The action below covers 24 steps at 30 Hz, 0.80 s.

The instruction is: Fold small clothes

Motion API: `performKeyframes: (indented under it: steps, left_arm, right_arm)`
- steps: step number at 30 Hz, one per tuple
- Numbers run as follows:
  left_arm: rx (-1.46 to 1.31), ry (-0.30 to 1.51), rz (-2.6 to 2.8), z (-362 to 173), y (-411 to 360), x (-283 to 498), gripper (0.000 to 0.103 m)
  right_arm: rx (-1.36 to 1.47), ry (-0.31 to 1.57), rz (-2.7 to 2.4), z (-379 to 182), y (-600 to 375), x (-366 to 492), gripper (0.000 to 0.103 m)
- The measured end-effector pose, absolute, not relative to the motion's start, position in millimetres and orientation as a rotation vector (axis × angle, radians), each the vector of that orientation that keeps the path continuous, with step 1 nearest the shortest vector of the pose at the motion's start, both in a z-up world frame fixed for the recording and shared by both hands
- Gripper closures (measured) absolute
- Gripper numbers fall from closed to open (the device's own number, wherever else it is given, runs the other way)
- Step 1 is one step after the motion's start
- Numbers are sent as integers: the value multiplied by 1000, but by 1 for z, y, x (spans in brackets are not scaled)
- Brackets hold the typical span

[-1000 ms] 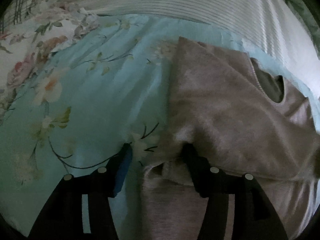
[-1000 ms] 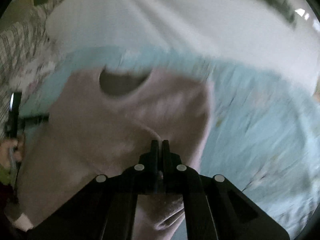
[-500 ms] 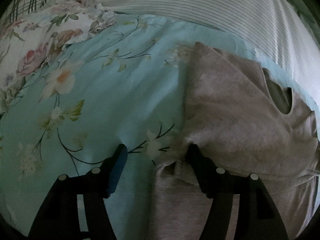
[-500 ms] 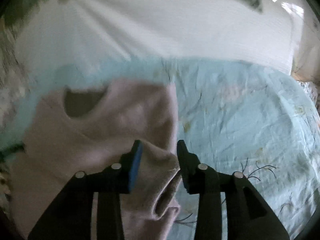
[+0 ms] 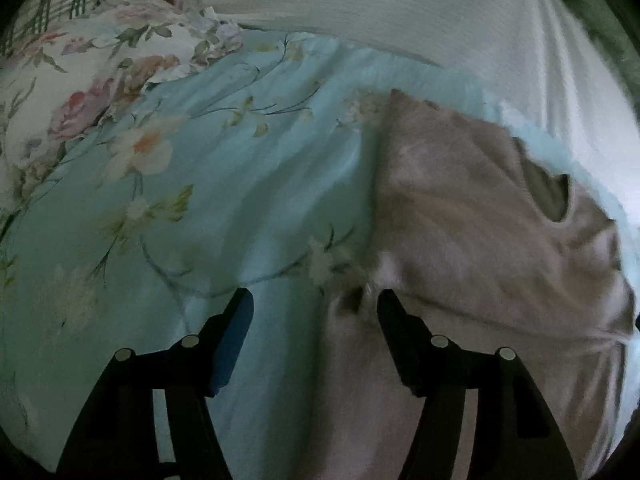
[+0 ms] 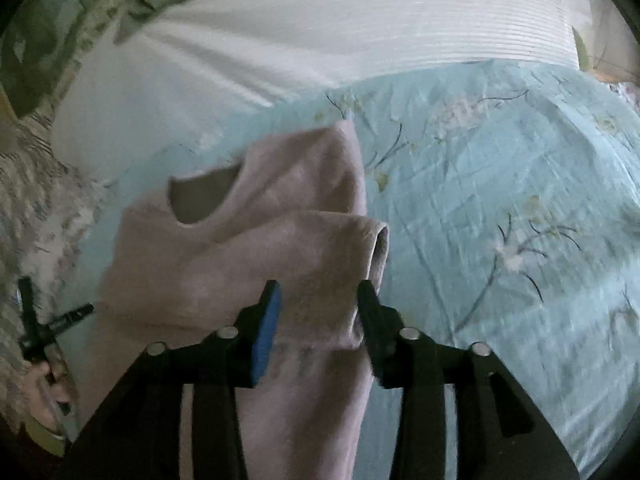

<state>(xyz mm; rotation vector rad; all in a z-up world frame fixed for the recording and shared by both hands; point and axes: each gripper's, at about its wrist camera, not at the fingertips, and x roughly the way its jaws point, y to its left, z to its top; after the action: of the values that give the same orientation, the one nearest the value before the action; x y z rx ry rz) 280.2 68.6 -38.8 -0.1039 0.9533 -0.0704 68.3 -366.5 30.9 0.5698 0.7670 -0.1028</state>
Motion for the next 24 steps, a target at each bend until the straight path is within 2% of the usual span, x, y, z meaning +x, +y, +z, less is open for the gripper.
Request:
performKeyframes:
  steps: [1, 10, 15, 24]
  left_arm:
    - [-116, 951, -87, -36, 71, 272, 38]
    - [-157, 996, -227, -39, 101, 167, 34]
    - [-207, 1037, -291, -49, 115, 117, 23]
    - [-136, 1059, -410, -62, 110, 52, 22]
  right_arm:
    - [573, 766, -100, 32, -362, 58, 48]
    - [597, 821, -43, 17, -326, -31, 44]
    - [632, 844, -50, 7, -315, -76, 43]
    - [721, 864, 82, -8, -300, -143, 43]
